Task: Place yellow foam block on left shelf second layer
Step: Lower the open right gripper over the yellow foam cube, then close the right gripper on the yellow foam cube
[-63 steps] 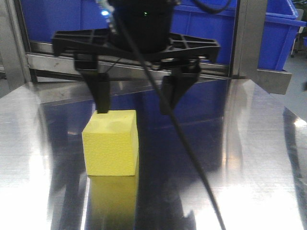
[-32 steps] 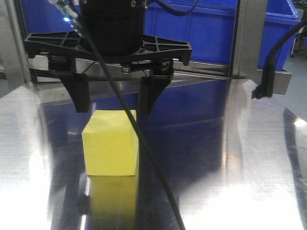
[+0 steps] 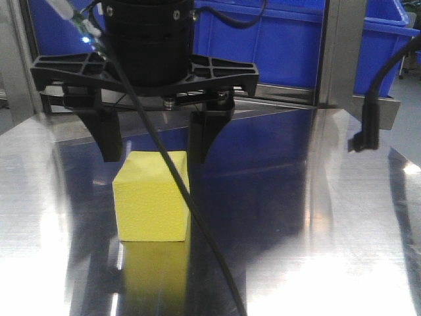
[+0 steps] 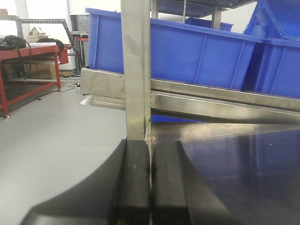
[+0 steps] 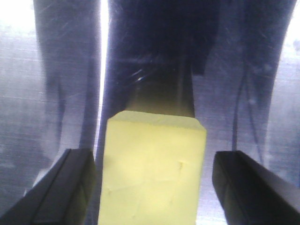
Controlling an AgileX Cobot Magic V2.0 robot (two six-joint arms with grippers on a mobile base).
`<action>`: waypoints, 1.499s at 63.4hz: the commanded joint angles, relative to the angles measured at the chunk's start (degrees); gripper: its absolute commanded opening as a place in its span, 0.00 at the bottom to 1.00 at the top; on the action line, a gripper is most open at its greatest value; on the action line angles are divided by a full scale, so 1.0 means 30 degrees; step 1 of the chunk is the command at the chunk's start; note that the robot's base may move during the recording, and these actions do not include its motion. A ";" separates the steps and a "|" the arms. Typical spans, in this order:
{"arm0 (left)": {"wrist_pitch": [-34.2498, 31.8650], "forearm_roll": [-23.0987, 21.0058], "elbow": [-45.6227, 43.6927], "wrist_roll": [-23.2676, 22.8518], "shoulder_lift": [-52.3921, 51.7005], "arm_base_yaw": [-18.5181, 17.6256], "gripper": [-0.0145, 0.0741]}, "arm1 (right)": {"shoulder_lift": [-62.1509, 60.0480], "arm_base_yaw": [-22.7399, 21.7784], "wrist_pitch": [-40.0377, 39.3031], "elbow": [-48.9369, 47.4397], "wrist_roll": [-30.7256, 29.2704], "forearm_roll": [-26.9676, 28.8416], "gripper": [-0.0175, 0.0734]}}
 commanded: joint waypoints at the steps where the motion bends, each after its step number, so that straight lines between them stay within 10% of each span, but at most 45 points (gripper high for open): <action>1: -0.1566 -0.0108 0.0543 -0.0062 -0.0403 0.0024 0.30 | -0.0769 0.0073 -0.0441 -0.0671 0.0024 -0.0684 0.85; 71: -0.1566 -0.0108 0.0543 -0.0062 -0.0403 0.0024 0.30 | 0.0463 -0.0039 -0.0415 -0.0615 -0.0060 -0.0205 0.77; 95: -0.1566 -0.0108 0.0543 -0.0062 -0.0403 0.0024 0.30 | -0.2644 -0.1301 -0.1016 0.0741 -0.5279 -0.0205 0.77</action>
